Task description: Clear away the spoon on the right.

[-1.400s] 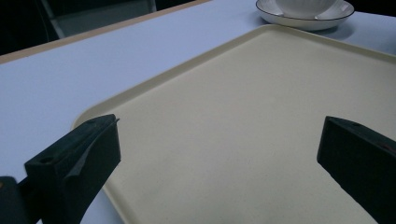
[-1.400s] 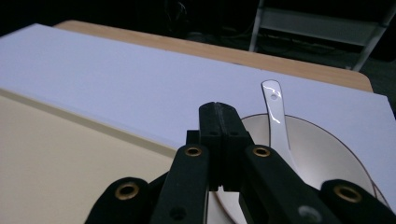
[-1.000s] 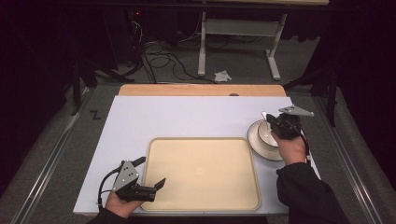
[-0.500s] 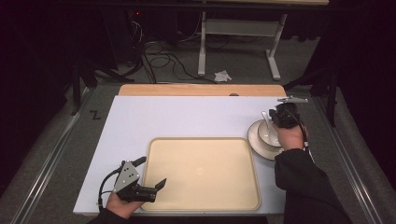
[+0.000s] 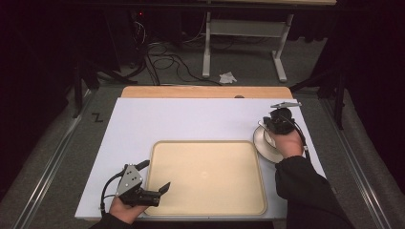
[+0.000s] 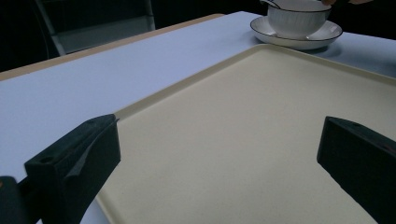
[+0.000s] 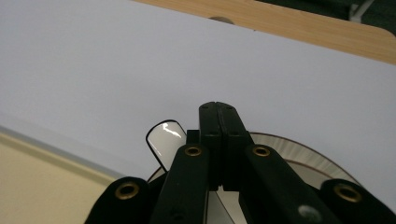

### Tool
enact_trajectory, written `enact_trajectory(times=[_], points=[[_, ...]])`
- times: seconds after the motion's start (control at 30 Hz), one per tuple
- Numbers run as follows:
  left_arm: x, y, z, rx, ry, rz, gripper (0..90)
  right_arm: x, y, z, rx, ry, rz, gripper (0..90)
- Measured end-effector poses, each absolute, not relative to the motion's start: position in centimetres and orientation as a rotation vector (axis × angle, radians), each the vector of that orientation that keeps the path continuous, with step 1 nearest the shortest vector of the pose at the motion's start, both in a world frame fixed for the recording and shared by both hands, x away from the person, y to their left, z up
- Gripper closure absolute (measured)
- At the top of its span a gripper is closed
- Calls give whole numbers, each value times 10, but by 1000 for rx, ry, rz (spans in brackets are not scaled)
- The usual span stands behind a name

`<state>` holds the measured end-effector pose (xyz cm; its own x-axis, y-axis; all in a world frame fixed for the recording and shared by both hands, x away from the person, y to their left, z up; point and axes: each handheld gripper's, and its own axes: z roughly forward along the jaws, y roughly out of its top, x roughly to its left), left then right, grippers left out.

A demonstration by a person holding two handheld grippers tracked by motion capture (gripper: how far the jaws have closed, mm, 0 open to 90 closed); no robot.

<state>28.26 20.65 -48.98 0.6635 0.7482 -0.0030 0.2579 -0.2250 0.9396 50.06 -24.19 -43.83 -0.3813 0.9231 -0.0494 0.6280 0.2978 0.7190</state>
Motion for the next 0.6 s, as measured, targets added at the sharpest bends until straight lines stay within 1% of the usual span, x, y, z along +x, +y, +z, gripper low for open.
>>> enact_trajectory(times=[0.3,0.6], points=[[283,207,-490,1780,811,559,2,474,-232,-439,1330,2171,908,900],[281,206,-489,1761,795,565,2,451,-235,-440,1299,2193,939,900]])
